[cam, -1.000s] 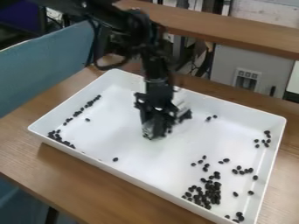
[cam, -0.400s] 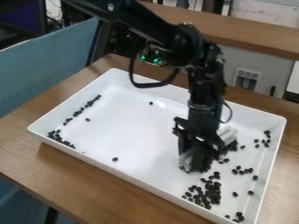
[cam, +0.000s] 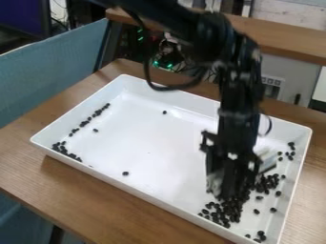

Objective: Sweep into pile

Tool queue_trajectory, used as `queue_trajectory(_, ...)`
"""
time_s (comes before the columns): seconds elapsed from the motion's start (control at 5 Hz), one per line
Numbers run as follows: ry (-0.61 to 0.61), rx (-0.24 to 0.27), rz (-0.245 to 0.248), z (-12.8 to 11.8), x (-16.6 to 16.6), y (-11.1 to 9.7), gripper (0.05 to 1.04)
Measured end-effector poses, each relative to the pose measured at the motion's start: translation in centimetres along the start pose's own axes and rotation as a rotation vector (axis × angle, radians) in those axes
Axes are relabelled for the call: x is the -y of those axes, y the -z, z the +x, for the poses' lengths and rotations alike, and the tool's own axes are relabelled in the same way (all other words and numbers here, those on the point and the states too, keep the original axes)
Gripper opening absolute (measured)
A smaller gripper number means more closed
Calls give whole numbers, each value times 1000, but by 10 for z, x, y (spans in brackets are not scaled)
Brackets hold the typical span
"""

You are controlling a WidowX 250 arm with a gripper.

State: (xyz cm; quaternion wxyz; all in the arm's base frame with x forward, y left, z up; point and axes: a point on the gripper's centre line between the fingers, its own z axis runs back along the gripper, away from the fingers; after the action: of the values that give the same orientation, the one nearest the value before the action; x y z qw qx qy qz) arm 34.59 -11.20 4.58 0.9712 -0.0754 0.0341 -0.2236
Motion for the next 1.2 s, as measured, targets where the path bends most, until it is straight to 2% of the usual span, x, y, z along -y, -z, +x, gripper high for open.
queue_trajectory(0.2, -69, 96, 21, -9, -29, -36, 395)
queue_trajectory(0.4, -161, 159, 64, -21, -72, -60, 395)
queue_trajectory(0.6, -270, 164, 121, -36, -108, -66, 395)
queue_trajectory(0.8, -507, 135, 120, -65, -157, -55, 395)
queue_trajectory(1.0, -608, 117, 93, -86, -203, -40, 395)
queue_trajectory(1.2, -617, 105, 122, -96, -228, -30, 395)
